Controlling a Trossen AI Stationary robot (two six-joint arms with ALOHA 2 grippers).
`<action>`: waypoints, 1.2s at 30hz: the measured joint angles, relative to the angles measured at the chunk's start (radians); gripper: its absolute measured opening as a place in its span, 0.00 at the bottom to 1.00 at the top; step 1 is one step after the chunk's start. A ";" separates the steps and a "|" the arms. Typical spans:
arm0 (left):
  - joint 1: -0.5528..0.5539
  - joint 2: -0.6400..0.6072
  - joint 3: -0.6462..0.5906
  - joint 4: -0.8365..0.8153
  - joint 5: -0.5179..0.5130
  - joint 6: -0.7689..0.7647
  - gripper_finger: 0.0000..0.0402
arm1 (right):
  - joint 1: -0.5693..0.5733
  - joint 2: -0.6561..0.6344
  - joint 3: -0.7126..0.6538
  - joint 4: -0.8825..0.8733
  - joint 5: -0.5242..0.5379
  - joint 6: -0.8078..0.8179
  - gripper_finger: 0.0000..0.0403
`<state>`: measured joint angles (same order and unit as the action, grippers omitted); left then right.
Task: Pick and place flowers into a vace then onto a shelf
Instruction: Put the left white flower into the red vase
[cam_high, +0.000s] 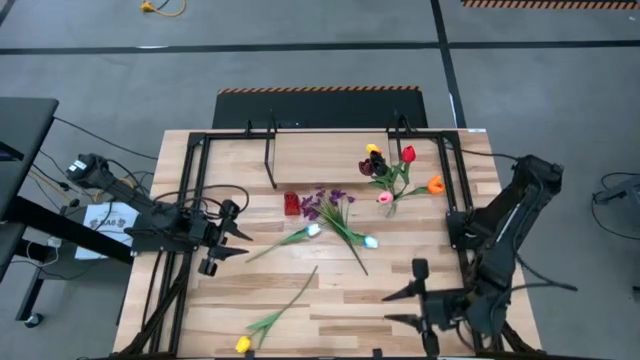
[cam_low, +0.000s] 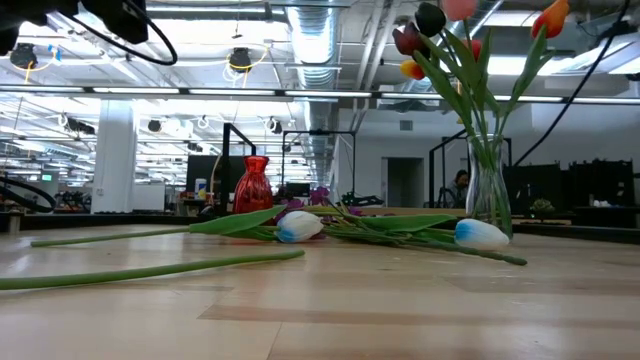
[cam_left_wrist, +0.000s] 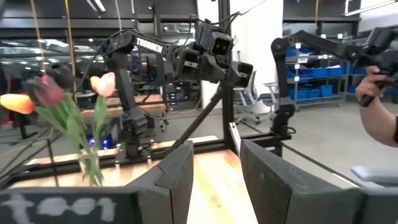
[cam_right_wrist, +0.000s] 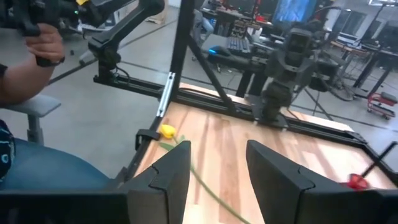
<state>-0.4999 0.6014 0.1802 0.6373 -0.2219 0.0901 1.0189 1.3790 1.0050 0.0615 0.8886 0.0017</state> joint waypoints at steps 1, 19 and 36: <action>-0.006 0.007 0.000 0.010 0.000 0.000 0.31 | 0.003 0.019 0.000 0.022 0.000 0.000 0.37; -0.029 0.080 0.000 -0.347 -0.174 -0.300 0.31 | -0.061 0.212 0.000 0.179 0.001 0.030 0.33; -0.019 0.551 0.000 -0.245 -0.182 -0.550 0.31 | -0.087 0.213 0.000 0.181 0.001 0.079 0.33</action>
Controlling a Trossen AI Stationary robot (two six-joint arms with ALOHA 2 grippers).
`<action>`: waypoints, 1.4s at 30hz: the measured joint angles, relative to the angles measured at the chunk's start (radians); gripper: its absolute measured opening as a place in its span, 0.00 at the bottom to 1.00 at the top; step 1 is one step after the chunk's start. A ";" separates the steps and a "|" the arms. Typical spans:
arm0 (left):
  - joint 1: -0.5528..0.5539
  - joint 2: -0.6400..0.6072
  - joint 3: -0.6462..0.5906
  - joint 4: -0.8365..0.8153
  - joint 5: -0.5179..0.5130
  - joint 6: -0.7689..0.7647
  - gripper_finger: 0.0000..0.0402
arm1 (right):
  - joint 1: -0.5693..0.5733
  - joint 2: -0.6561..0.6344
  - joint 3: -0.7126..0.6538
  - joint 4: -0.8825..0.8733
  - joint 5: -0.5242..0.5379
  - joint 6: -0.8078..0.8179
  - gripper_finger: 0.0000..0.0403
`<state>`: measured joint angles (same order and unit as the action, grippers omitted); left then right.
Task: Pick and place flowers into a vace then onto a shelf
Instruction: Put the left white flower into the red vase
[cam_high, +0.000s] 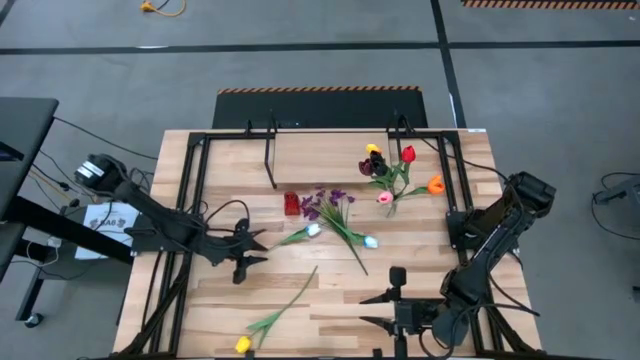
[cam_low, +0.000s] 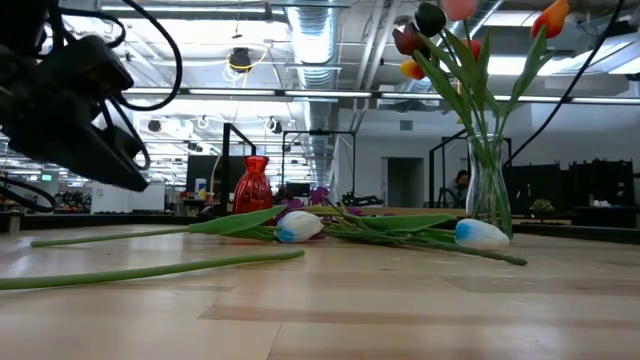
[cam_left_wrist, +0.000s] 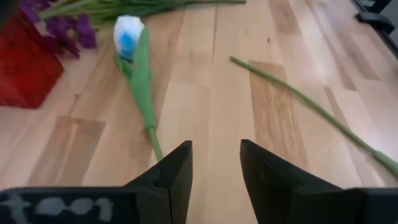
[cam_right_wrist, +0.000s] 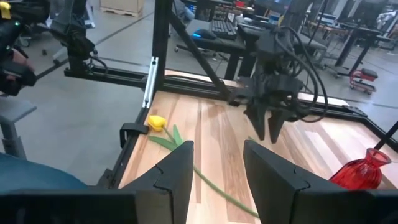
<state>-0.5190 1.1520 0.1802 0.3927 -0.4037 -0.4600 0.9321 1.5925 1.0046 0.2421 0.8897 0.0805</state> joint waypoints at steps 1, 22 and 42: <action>0.000 0.018 0.000 0.017 0.001 -0.001 0.31 | 0.000 0.000 0.000 -0.001 0.000 -0.001 0.33; 0.102 0.233 0.056 0.026 -0.031 -0.006 0.31 | 0.000 -0.001 0.000 -0.002 -0.001 -0.001 0.33; 0.147 0.325 0.063 0.028 0.051 0.045 0.04 | 0.000 -0.001 0.000 -0.002 -0.002 -0.001 0.32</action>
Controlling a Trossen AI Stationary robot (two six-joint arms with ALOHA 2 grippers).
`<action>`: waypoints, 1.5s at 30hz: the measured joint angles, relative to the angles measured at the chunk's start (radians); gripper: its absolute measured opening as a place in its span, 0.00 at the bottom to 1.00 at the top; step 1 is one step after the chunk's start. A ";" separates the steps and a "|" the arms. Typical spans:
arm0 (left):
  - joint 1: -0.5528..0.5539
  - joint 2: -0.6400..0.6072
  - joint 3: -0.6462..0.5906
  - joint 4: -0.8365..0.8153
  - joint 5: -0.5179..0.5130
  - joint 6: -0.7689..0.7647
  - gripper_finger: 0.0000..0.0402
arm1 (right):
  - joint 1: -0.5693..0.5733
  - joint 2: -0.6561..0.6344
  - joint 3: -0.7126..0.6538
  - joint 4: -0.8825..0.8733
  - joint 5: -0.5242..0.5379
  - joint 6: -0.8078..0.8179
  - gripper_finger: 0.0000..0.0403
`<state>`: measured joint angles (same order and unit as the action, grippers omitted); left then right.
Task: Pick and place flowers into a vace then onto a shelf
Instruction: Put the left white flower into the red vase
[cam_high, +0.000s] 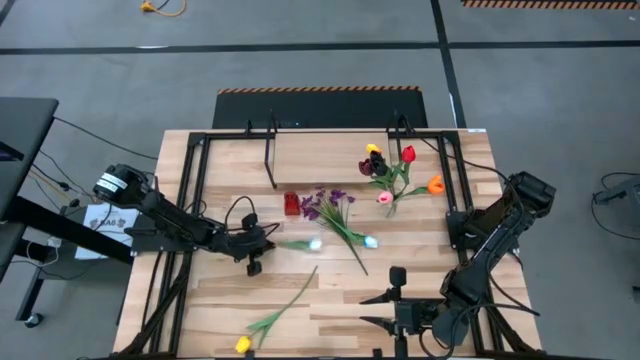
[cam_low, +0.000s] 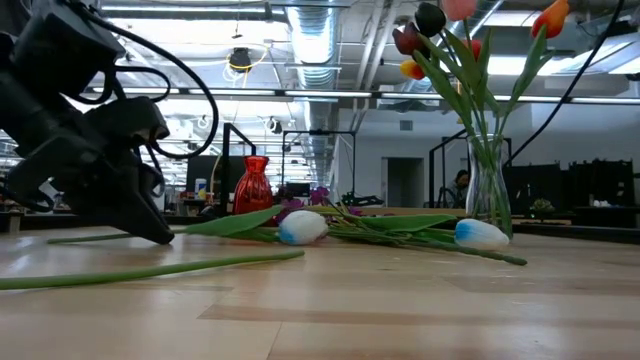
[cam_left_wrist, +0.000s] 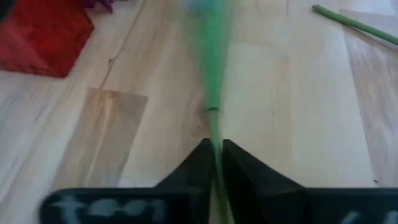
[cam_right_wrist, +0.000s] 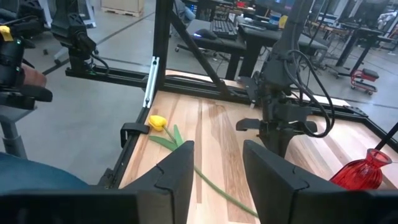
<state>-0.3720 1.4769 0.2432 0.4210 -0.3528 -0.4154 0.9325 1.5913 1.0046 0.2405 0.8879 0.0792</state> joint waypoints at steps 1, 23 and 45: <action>0.000 0.000 0.000 0.002 0.003 0.009 0.02 | 0.000 0.000 0.000 0.000 0.000 0.000 0.32; -0.183 -0.313 -0.004 0.419 -0.046 0.397 0.01 | -0.032 0.000 0.000 0.104 0.000 0.000 0.29; -0.219 -0.091 0.096 1.001 0.095 0.644 0.01 | -0.198 0.163 0.076 0.400 -0.187 -0.204 0.29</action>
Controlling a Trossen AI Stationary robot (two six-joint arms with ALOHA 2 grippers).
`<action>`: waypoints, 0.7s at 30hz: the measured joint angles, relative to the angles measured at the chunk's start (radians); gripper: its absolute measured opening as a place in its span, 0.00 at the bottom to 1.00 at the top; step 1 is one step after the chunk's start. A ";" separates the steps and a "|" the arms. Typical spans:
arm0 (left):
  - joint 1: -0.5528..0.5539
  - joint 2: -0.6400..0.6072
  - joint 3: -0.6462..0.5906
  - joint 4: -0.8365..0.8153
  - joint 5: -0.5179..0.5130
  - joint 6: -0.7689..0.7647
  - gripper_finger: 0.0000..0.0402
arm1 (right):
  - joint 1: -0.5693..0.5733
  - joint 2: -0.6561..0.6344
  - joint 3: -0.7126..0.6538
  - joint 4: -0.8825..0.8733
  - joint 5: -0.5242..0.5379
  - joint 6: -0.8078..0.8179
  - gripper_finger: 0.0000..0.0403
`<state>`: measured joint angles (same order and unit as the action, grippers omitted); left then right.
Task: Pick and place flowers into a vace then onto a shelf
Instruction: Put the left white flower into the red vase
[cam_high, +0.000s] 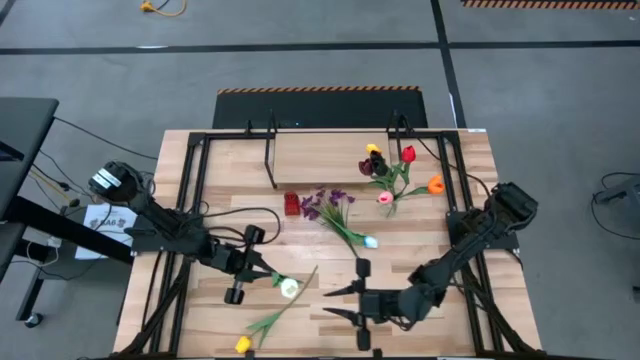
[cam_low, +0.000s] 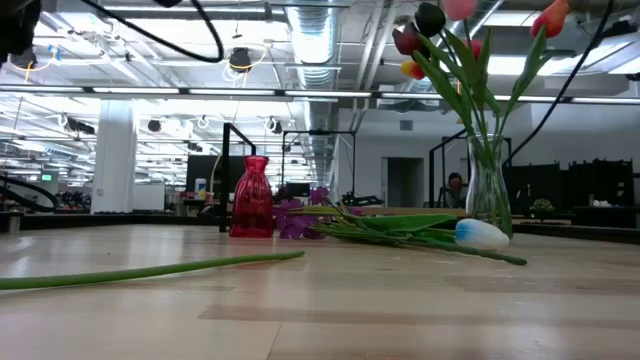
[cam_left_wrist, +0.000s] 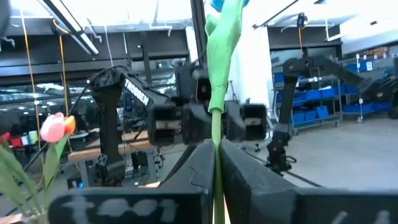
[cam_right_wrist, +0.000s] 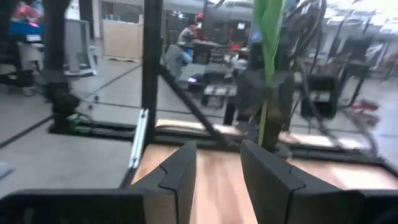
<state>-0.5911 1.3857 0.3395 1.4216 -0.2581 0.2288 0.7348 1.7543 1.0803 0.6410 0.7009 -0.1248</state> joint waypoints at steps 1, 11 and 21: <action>0.000 0.015 0.014 -0.002 0.000 0.009 0.01 | -0.012 0.011 0.018 0.003 0.002 -0.022 0.29; 0.007 0.073 0.089 -0.005 0.003 0.055 0.01 | -0.078 0.097 0.186 0.010 -0.035 -0.178 0.29; 0.010 0.073 0.089 -0.013 0.019 0.040 0.01 | -0.135 0.099 0.247 -0.018 -0.076 -0.215 0.30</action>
<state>-0.5808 1.4590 0.4282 1.4088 -0.2394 0.2689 0.6002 1.8534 1.3277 0.6228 0.6246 -0.3402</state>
